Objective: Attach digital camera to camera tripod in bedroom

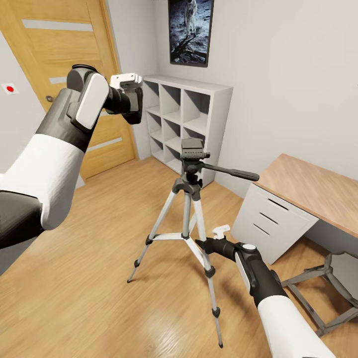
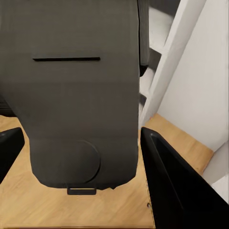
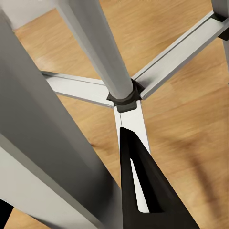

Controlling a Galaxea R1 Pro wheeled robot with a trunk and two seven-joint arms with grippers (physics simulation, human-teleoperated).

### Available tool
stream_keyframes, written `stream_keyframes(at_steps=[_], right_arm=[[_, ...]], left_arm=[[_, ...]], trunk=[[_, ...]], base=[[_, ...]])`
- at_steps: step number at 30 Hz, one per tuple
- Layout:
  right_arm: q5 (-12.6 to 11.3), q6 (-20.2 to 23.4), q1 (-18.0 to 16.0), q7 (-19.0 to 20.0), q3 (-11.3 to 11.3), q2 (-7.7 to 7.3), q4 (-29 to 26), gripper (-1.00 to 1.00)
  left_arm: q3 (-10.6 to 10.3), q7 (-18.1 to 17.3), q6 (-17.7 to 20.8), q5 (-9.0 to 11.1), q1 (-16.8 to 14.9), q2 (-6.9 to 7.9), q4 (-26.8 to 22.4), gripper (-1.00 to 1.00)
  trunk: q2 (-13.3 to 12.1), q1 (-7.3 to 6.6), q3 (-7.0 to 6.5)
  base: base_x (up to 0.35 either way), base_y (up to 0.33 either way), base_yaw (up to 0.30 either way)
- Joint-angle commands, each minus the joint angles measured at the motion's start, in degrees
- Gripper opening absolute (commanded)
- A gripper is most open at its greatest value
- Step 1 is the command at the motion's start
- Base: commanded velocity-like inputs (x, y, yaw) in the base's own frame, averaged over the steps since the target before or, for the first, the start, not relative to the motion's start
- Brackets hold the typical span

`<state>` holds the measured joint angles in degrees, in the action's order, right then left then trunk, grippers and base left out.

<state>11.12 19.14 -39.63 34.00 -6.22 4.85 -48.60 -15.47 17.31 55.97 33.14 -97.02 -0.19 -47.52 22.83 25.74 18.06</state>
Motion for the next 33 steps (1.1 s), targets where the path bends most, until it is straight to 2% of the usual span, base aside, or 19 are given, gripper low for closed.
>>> stream_keyframes(at_steps=[1, 8, 18, 29, 33], right_arm=[[0.82, 0.59, -0.01, 0.72, -0.33, 0.07, 0.26, -1.0], [0.76, 0.57, -0.01, 0.8, -0.29, 0.0, 0.28, -1.0], [0.76, 0.56, -0.01, 0.81, -0.28, -0.01, 0.3, -1.0], [0.83, 0.55, -0.01, 0.85, -0.28, -0.01, 0.3, -1.0], [0.9, 0.54, -0.01, 0.89, -0.28, -0.01, 0.31, -1.0]], left_arm=[[-0.45, 0.24, 0.44, 0.93, 0.02, 0.15, -0.15, -1.0], [-2.73, -0.65, 2.56, 4.19, 0.3, 2.44, -1.03, -1.0], [-5.97, -2.59, 3.19, 4.14, 0.34, 5.55, -3.94, -1.0], [-9.55, -4.78, 2.35, 4.16, 0.34, 6.24, -7.49, -1.0], [-10.84, -5.56, 1.0, 3.68, 0.34, 7.43, -8.77, -1.0]], trunk=[[0.09, 0.04, 0.11], [0.09, 0.04, 0.11], [0.09, 0.04, 0.11], [0.09, 0.04, 0.11], [0.09, 0.04, 0.11]], base=[[0.0, 0.0, 0.0], [0.0, 0.0, 0.0], [0.0, 0.0, 0.0], [0.0, 0.0, 0.0], [0.0, 0.0, 0.0]])
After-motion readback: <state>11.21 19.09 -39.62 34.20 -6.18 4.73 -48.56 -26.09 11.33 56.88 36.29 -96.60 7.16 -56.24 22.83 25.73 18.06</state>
